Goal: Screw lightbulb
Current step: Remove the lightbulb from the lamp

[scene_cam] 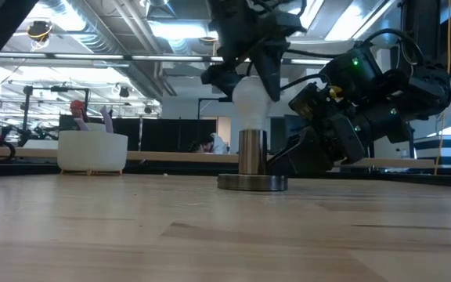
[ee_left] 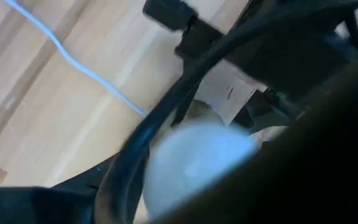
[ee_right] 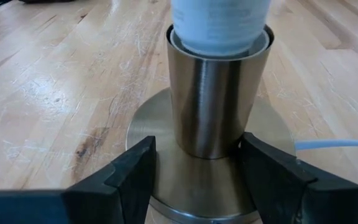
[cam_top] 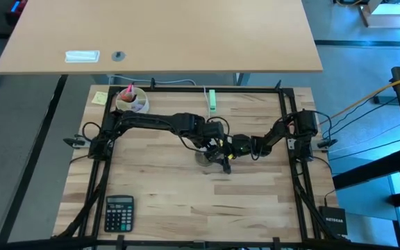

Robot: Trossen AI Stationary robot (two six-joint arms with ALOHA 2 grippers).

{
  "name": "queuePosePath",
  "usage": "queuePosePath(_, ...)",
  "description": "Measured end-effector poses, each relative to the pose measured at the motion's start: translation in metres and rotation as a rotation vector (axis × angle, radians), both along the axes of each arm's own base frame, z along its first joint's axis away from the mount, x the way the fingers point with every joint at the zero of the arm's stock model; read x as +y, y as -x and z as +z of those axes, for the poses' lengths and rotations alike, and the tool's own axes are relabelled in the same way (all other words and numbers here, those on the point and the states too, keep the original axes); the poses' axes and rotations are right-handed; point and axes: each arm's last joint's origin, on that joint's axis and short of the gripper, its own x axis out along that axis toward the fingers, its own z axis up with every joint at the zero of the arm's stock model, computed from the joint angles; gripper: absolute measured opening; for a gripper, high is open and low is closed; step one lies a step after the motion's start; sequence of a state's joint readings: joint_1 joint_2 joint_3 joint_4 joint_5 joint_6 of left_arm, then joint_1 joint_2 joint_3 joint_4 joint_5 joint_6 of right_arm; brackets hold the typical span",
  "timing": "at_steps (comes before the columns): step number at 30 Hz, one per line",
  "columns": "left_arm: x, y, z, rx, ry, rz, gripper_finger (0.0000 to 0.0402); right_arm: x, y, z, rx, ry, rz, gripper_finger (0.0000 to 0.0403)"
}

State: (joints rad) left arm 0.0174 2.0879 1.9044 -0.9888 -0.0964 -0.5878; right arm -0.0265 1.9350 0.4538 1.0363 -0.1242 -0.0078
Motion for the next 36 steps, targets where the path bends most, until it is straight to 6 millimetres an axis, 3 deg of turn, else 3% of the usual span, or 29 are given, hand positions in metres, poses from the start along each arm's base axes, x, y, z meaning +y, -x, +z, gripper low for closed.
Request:
queuePosePath(10, 0.002, 0.006, 0.012, 0.002, -0.065, -0.136, 0.0337, 0.000, 0.000, 0.000, 0.000, -0.001, -0.001, 0.0227)
queuePosePath(16, -0.002, 0.015, 0.034, -0.011, -0.259, -0.557, 0.0337, 0.000, 0.000, 0.000, 0.000, -0.001, -0.001, 0.0227)
queuePosePath(22, -0.003, 0.009, 0.035, -0.052, -0.309, -0.623, 0.0337, 0.000, 0.000, 0.000, 0.000, -0.002, -0.001, 0.0227)
queuePosePath(29, 0.003, 0.014, 0.031, 0.014, -0.315, -0.735, 0.0337, 0.000, 0.000, 0.000, 0.001, -0.002, -0.001, 0.0227)
queuePosePath(36, -0.010, 0.019, 0.028, 0.082, -0.418, -1.113, 0.0337, 0.000, 0.000, 0.000, 0.001, -0.002, -0.001, 0.0227)
